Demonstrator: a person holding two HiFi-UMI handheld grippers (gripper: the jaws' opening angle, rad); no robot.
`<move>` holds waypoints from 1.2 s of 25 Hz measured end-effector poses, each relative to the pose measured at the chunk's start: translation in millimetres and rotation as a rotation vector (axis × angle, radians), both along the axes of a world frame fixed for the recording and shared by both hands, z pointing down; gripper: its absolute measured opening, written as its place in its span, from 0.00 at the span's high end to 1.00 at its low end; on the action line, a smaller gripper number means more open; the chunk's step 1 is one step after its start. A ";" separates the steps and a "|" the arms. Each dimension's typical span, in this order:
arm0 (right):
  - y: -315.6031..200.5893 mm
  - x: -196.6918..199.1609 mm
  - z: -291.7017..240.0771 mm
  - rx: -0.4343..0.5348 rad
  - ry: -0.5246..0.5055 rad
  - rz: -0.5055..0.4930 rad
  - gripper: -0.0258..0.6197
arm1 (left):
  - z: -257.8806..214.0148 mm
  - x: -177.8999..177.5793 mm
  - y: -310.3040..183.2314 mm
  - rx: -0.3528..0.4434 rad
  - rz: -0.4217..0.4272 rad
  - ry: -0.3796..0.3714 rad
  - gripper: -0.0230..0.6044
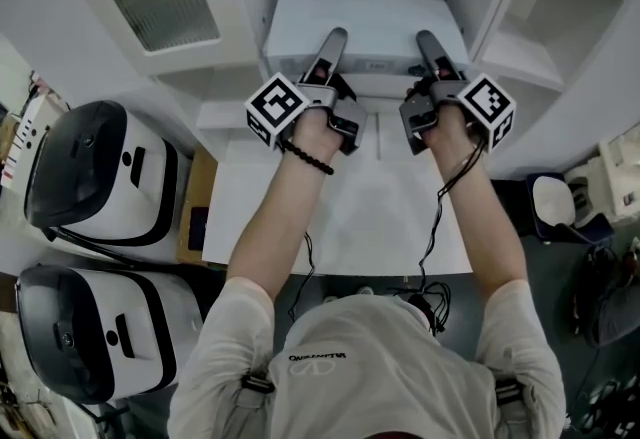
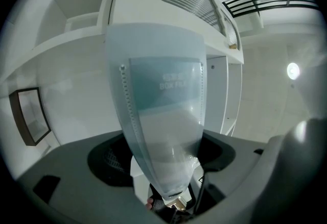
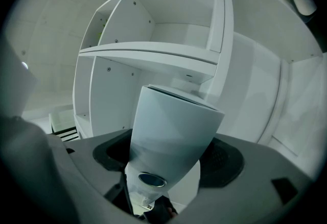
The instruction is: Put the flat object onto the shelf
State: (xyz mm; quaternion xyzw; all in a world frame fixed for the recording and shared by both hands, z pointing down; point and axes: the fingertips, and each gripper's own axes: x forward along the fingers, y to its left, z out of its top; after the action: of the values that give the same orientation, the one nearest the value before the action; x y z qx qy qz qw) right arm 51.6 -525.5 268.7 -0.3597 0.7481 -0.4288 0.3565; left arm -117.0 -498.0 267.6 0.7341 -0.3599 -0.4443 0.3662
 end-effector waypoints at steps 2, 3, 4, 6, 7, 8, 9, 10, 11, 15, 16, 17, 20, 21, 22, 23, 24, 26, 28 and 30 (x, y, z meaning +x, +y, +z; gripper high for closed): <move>0.7 -0.5 0.4 0.003 -0.005 -0.003 0.37 | 0.4 -0.7 0.1 0.004 -0.004 0.001 0.41; 1.6 -0.6 -0.1 0.009 -0.009 -0.006 0.37 | 0.1 -0.8 0.3 0.008 -0.004 0.002 0.41; 2.8 -0.6 -1.1 0.017 -0.013 -0.009 0.37 | -0.5 -0.5 0.8 0.013 -0.004 0.003 0.40; 7.5 -1.1 -4.7 0.044 -0.016 -0.021 0.37 | -2.1 0.3 2.5 0.026 -0.003 -0.001 0.38; 11.2 -2.2 -7.3 0.062 -0.012 -0.031 0.37 | -3.0 0.5 3.6 0.033 -0.004 -0.006 0.37; 15.8 -3.6 -9.6 0.081 -0.005 -0.044 0.36 | -3.9 0.7 5.3 0.039 -0.006 -0.014 0.35; 21.6 -4.7 -10.9 0.100 0.002 -0.056 0.36 | -4.6 0.5 8.4 0.047 -0.009 -0.022 0.34; 29.0 -5.0 -11.2 0.120 0.011 -0.063 0.36 | -5.3 0.0 13.2 0.057 -0.012 -0.026 0.34; 37.5 -3.9 -10.5 0.142 0.026 -0.062 0.36 | -6.2 -1.0 20.1 0.071 -0.016 -0.025 0.34; 74.5 18.1 -6.2 0.228 0.122 0.031 0.36 | -8.2 -10.5 61.3 0.131 -0.050 -0.005 0.34; 84.0 26.3 -5.4 0.248 0.160 0.070 0.36 | -4.5 -15.3 72.3 0.131 -0.078 -0.047 0.34; 93.5 34.2 -5.3 0.280 0.225 0.116 0.39 | -0.1 -21.2 82.5 0.130 -0.122 -0.140 0.34; 118.5 38.9 -21.9 0.462 0.482 0.227 0.56 | -6.8 -27.9 103.9 0.222 -0.267 -0.559 0.47; 123.9 34.6 -28.4 0.512 0.545 0.248 0.64 | -10.7 -26.3 106.5 0.253 -0.307 -0.680 0.57; 127.0 29.7 -32.1 0.544 0.592 0.264 0.69 | -13.1 -24.3 107.2 0.274 -0.344 -0.790 0.67; 127.9 24.7 -33.1 0.558 0.622 0.271 0.76 | -14.4 -22.1 106.5 0.287 -0.376 -0.888 0.78; 126.6 19.8 -32.3 0.557 0.639 0.267 0.80 | -15.0 -19.7 104.4 0.293 -0.402 -0.974 0.86; 117.1 10.9 -27.0 0.519 0.667 0.245 0.84 | -14.5 -15.7 95.9 0.292 -0.439 -1.097 0.95; 102.6 4.3 -18.0 0.461 0.694 0.228 0.88 | -12.7 -13.9 85.7 0.279 -0.457 -1.150 0.96; 88.8 1.1 -11.5 0.420 0.705 0.226 0.88 | -11.6 -13.2 77.4 0.264 -0.457 -1.148 0.96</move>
State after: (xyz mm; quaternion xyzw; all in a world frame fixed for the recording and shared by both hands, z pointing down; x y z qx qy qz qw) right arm 52.7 -436.7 257.3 -0.4835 0.8512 -0.0760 0.1894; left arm -130.1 -420.6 256.0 0.7992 -0.5889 -0.0873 -0.0832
